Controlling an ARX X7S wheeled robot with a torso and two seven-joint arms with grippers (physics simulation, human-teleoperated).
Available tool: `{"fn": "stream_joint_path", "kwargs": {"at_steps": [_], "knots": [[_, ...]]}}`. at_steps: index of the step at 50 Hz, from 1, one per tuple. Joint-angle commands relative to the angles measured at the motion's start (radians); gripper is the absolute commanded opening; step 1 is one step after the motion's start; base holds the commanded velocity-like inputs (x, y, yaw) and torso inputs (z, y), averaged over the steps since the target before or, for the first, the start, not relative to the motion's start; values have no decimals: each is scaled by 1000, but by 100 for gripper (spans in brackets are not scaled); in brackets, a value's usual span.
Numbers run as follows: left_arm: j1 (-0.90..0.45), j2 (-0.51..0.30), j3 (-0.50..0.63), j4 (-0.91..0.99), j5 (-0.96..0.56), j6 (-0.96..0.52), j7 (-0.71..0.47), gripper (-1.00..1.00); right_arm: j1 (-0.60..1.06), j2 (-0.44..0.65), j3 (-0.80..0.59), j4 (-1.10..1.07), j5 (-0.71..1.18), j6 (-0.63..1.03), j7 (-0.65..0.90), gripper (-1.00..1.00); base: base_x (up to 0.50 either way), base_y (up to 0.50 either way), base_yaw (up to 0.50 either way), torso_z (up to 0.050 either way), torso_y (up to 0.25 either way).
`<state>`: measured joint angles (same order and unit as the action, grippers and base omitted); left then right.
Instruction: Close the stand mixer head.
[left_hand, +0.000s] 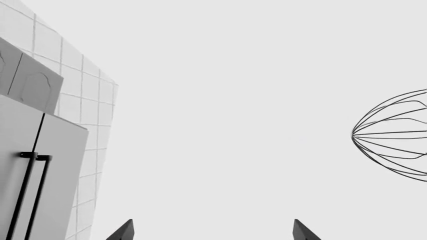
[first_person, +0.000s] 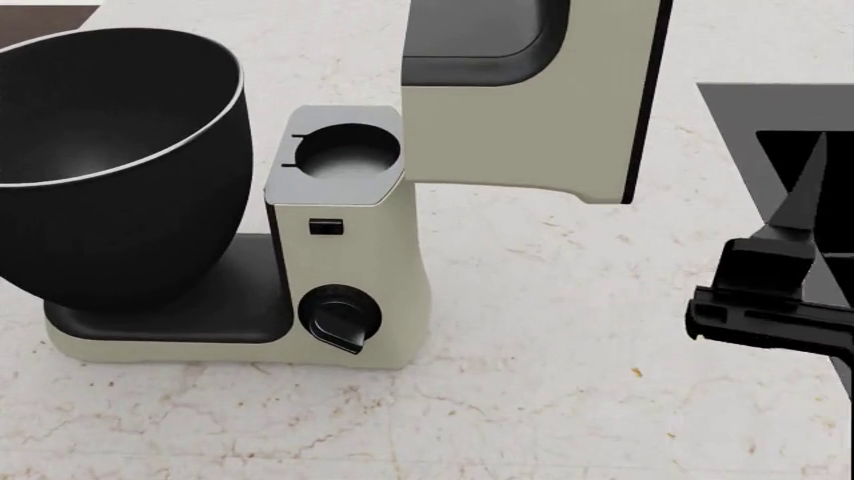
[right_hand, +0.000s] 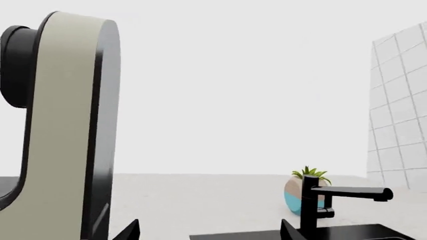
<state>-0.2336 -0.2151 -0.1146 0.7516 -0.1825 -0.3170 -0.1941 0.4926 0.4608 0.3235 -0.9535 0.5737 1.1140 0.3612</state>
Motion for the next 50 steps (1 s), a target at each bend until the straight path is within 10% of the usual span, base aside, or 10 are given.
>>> {"fn": "stream_joint_path", "kwargs": {"at_steps": [1, 30, 48, 50], "knots": [[-2, -11, -17, 29, -20, -14, -11, 100, 294, 201, -25, 176, 196, 253, 123, 100, 0, 0, 0, 0, 0], [-4, -40, -70, 63, -89, -27, -27, 100, 1035, -21, -948, 1100, 31, 63, -442, 100, 0, 0, 1, 0, 0], [-2, -67, -112, 88, -158, -30, -28, 100, 1184, -457, -1401, 1658, -66, -158, -937, 100, 5, 0, 8, 0, 0], [1, -71, -122, 94, -171, -29, -26, 100, 1212, -461, -1615, 1666, 132, -194, -920, 100, 0, 0, 7, 0, 0]]}}
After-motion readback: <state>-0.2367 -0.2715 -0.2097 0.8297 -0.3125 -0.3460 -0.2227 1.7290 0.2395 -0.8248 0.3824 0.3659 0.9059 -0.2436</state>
